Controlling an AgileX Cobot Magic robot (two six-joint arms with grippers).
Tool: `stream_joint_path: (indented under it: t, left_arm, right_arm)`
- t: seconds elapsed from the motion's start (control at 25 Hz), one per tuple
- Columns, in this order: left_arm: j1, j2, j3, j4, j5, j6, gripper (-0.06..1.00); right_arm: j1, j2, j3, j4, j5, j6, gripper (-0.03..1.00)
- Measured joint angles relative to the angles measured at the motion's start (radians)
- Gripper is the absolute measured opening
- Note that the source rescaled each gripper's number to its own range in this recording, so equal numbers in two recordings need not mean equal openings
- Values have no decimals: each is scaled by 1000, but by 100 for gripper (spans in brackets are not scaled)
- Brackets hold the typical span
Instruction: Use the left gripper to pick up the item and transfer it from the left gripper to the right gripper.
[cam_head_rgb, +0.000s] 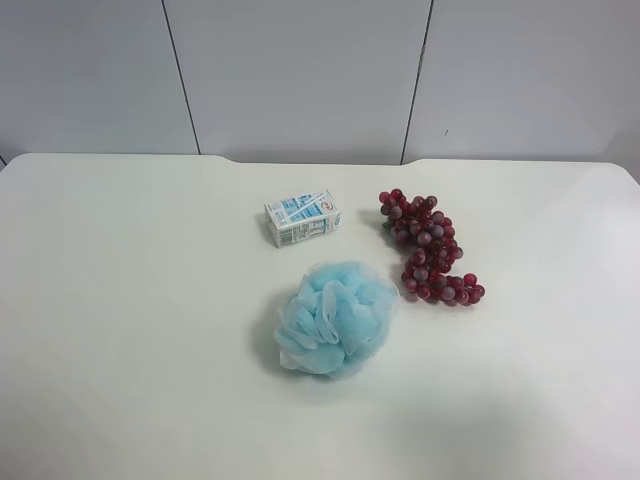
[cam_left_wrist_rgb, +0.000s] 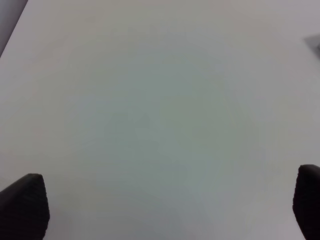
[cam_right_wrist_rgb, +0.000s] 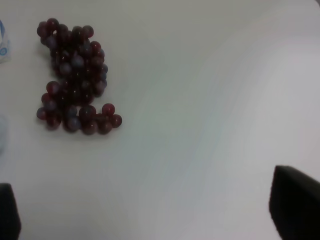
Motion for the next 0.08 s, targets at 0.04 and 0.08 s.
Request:
stream_joint_path:
  t: [0.04,0.08]
  left_arm:
    - [0,0,0,0,0,0,100]
    - [0,0,0,0,0,0,100]
  right_arm:
    - [0,0,0,0,0,0,100]
    - [0,0,0,0,0,0,100]
